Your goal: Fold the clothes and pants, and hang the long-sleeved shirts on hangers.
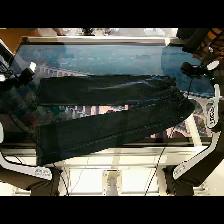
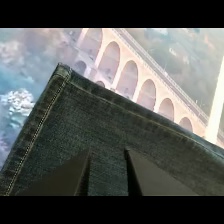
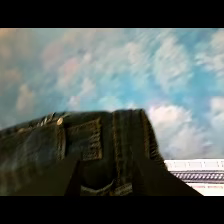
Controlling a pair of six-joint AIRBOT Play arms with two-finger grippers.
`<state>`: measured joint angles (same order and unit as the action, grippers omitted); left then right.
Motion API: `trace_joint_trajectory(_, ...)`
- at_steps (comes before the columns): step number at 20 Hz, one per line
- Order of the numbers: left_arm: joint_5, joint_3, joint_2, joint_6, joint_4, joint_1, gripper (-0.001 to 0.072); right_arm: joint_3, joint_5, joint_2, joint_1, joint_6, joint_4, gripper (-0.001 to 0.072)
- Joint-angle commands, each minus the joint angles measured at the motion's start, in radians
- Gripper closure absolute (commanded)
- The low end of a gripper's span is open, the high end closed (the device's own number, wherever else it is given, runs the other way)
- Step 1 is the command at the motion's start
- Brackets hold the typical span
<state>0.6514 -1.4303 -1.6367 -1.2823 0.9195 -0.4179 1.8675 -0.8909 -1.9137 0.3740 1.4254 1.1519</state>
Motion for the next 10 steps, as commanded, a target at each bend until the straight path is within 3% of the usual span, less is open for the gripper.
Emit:
trace_joint_trajectory(1, 0.024, -0.002, 0.019, 0.001, -0.012, -0.004, 0.0429, 0.074, -0.145, 0.002, 0.000, -0.002, 0.051, 0.0376)
trace_joint_trajectory(4, 0.154, -0.002, 0.106, 0.008, 0.042, -0.060, 0.0429, 0.146, -0.361, 0.034, 0.010, -0.063, 0.187, 0.0387)
trace_joint_trajectory(5, 0.227, -0.002, 0.139, 0.008, 0.077, -0.085, 0.0429, 0.142, -0.428, 0.054, 0.022, -0.106, 0.205, 0.0418)
trace_joint_trajectory(7, 0.396, 0.002, 0.209, 0.027, 0.163, -0.134, 0.0429, 0.115, -0.533, 0.100, 0.060, -0.137, 0.214, 0.0566)
trace_joint_trajectory(10, 0.506, 0.089, 0.357, 0.060, 0.261, -0.199, 0.0429, 0.019, -0.585, 0.206, 0.102, -0.137, 0.204, 0.0617)
